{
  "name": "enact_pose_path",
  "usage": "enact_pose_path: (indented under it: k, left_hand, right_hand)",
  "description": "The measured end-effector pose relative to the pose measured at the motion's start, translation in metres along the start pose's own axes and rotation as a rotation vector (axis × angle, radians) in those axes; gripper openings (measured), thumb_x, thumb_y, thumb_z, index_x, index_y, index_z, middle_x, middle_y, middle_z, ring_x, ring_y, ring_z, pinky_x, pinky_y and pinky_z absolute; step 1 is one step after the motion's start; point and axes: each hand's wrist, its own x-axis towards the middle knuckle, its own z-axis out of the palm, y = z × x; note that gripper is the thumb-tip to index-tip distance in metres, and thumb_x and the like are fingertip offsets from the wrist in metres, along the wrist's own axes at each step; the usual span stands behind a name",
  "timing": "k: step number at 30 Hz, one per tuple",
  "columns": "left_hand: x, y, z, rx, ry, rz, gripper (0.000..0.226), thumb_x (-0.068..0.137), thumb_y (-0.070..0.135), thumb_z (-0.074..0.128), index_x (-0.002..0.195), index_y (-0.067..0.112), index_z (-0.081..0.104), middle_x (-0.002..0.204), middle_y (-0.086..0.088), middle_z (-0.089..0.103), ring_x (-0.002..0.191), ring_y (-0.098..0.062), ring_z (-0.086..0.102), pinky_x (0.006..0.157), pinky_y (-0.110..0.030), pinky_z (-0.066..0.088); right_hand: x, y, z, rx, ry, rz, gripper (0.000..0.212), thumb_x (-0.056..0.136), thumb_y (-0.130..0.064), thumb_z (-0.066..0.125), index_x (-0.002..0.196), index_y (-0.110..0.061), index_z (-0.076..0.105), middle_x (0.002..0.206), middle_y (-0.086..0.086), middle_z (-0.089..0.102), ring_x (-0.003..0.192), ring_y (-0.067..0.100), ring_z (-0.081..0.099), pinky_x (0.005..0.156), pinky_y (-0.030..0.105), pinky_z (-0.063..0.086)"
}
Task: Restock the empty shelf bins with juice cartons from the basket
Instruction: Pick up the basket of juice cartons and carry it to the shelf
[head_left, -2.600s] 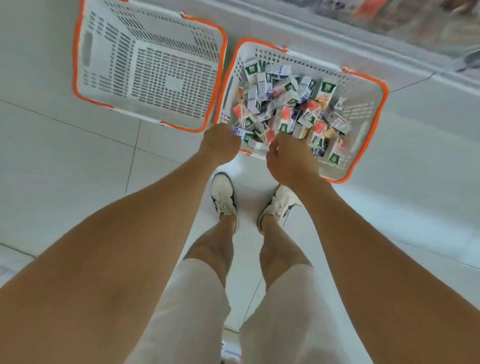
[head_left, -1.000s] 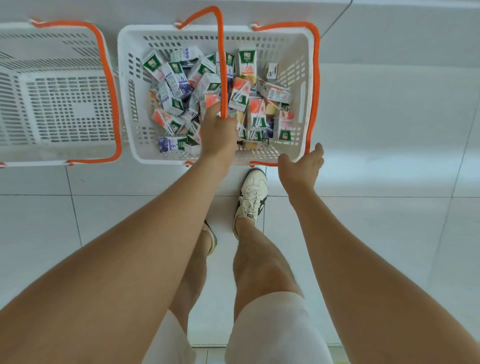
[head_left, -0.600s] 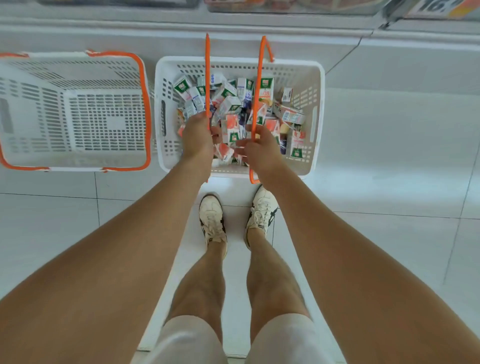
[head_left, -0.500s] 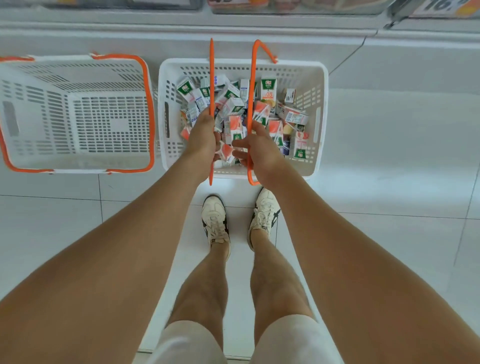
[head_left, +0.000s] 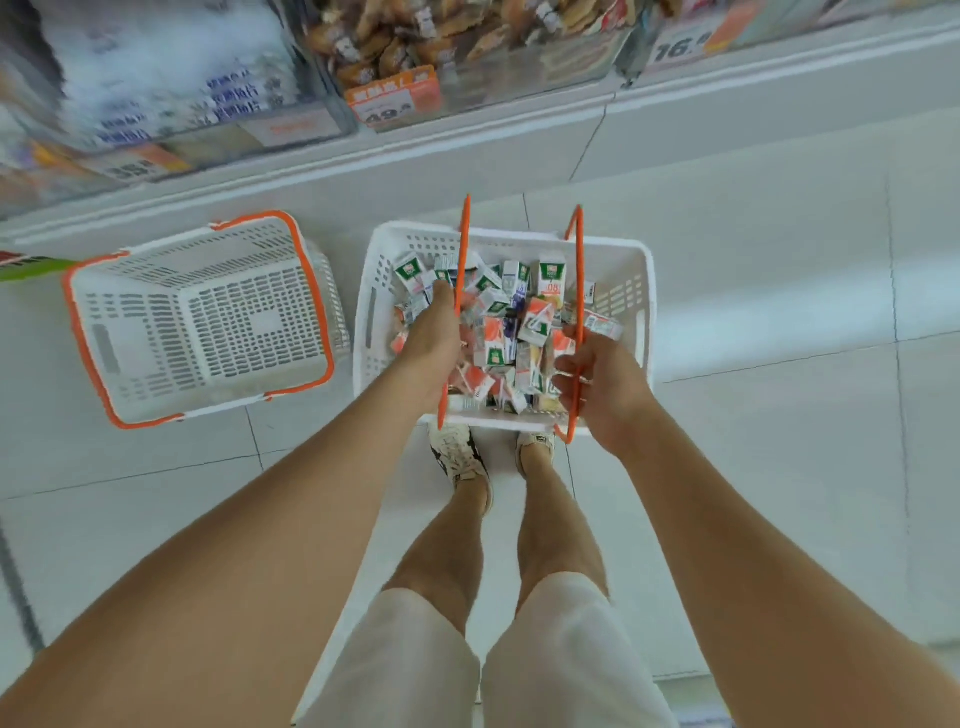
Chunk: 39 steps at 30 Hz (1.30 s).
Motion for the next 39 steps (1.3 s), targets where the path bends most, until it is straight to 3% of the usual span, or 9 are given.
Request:
enact_pose_path:
  k: [3, 8, 11, 14, 18, 20, 28, 35, 39]
  left_hand:
    - [-0.047, 0.014, 0.016, -0.034, -0.085, -0.045, 0.063, 0.106, 0.07, 0.016, 0.095, 0.039, 0.07, 0.071, 0.001, 0.06, 0.059, -0.014, 0.037, 0.061, -0.031, 0.032]
    - [-0.135, 0.062, 0.085, 0.157, -0.213, -0.078, 0.068, 0.109, 0.065, 0.018, 0.102, 0.03, 0.075, 0.059, 0.006, 0.064, 0.055, -0.012, 0.037, 0.052, -0.027, 0.03]
    - [-0.185, 0.085, 0.138, 0.31, -0.266, -0.024, 0.061, 0.11, 0.059, 0.023, 0.112, 0.028, 0.074, 0.069, 0.003, 0.061, 0.056, -0.012, 0.04, 0.049, -0.026, 0.033]
    - [-0.23, 0.108, 0.192, 0.413, -0.306, -0.009, 0.061, 0.106, 0.062, 0.027, 0.109, 0.026, 0.075, 0.074, -0.004, 0.054, 0.057, -0.016, 0.038, 0.057, -0.029, 0.031]
    - [-0.29, 0.147, 0.268, 0.519, -0.394, 0.042, 0.065, 0.105, 0.067, 0.025, 0.12, 0.023, 0.07, 0.069, -0.002, 0.054, 0.057, -0.015, 0.039, 0.056, -0.029, 0.031]
    - [-0.316, 0.166, 0.309, 0.567, -0.432, 0.096, 0.065, 0.107, 0.064, 0.023, 0.12, 0.021, 0.07, 0.07, -0.001, 0.054, 0.056, -0.013, 0.039, 0.055, -0.029, 0.031]
    - [-0.354, 0.26, 0.481, 0.597, -0.567, 0.225, 0.055, 0.107, 0.056, 0.035, 0.119, 0.015, 0.069, 0.071, -0.001, 0.055, 0.051, -0.011, 0.041, 0.049, -0.026, 0.034]
    - [-0.379, 0.346, 0.643, 0.635, -0.692, 0.215, 0.056, 0.108, 0.055, 0.035, 0.126, 0.013, 0.065, 0.073, 0.001, 0.066, 0.052, -0.009, 0.036, 0.051, -0.027, 0.025]
    - [-0.401, 0.389, 0.731, 0.65, -0.73, 0.203, 0.055, 0.108, 0.051, 0.036, 0.13, 0.01, 0.064, 0.064, 0.004, 0.068, 0.05, -0.008, 0.035, 0.051, -0.026, 0.024]
  right_hand:
    - [-0.046, 0.011, -0.04, 0.097, 0.036, 0.022, 0.032, 0.1, -0.017, 0.039, 0.116, -0.019, 0.067, 0.078, 0.004, 0.06, 0.063, 0.018, 0.053, 0.061, 0.031, 0.038]
    - [-0.138, 0.012, -0.125, 0.272, 0.114, 0.026, 0.021, 0.101, -0.02, 0.041, 0.1, -0.023, 0.062, 0.071, 0.002, 0.055, 0.062, 0.02, 0.044, 0.06, 0.031, 0.034]
    - [-0.185, 0.009, -0.171, 0.355, 0.193, 0.017, 0.023, 0.098, -0.018, 0.04, 0.102, -0.023, 0.062, 0.068, 0.002, 0.054, 0.059, 0.019, 0.044, 0.057, 0.031, 0.034]
    - [-0.23, -0.002, -0.216, 0.445, 0.261, -0.009, 0.024, 0.097, -0.022, 0.041, 0.104, -0.021, 0.064, 0.067, 0.003, 0.056, 0.057, 0.021, 0.047, 0.055, 0.03, 0.036]
    - [-0.28, -0.03, -0.285, 0.581, 0.243, -0.058, 0.012, 0.097, -0.03, 0.05, 0.091, -0.023, 0.058, 0.068, 0.002, 0.051, 0.059, 0.021, 0.047, 0.057, 0.03, 0.034]
    - [-0.299, -0.046, -0.321, 0.65, 0.232, -0.095, 0.015, 0.098, -0.037, 0.047, 0.095, -0.024, 0.054, 0.071, 0.001, 0.049, 0.059, 0.02, 0.046, 0.057, 0.03, 0.034]
    - [-0.321, -0.149, -0.456, 0.645, 0.428, -0.166, 0.036, 0.099, -0.056, 0.042, 0.095, -0.022, 0.053, 0.064, 0.001, 0.057, 0.051, 0.021, 0.053, 0.06, 0.034, 0.041]
    - [-0.318, -0.263, -0.573, 0.679, 0.678, -0.149, 0.041, 0.1, -0.047, 0.039, 0.102, -0.016, 0.065, 0.068, 0.006, 0.062, 0.062, 0.025, 0.059, 0.062, 0.034, 0.05]
    - [-0.323, -0.313, -0.638, 0.743, 0.757, -0.199, 0.034, 0.098, -0.039, 0.04, 0.102, -0.016, 0.064, 0.069, 0.008, 0.062, 0.059, 0.025, 0.056, 0.057, 0.031, 0.045]
